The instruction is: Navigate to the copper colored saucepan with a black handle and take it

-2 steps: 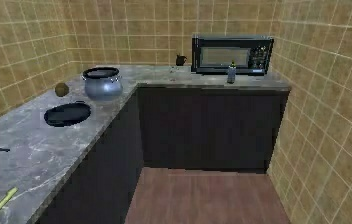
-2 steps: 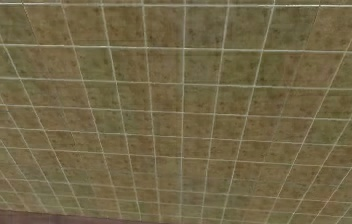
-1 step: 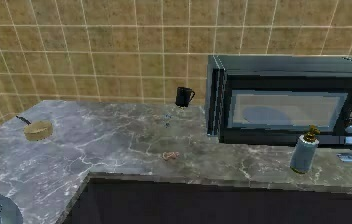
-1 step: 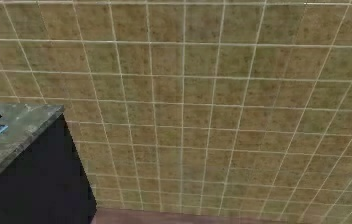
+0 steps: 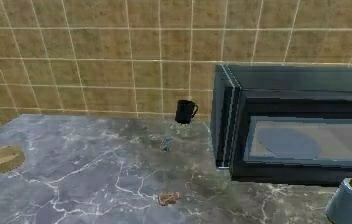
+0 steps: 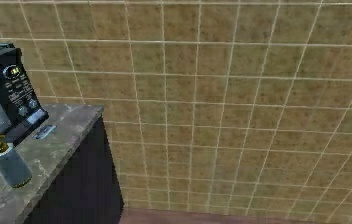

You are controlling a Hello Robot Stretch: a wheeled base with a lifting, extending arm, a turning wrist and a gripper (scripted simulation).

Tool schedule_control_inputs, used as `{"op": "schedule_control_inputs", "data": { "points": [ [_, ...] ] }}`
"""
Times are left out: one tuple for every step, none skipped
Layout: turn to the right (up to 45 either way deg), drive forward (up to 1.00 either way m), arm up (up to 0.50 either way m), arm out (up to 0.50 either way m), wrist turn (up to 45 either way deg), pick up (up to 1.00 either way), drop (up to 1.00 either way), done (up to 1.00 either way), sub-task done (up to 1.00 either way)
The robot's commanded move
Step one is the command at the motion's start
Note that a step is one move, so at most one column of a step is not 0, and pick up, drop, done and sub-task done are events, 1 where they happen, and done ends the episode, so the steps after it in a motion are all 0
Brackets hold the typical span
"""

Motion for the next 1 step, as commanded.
{"op": "schedule_control_inputs", "data": {
  "points": [
    [-45.0,0.0,0.0,0.0,0.0,0.0,0.0,0.0,0.0]
  ]
}}
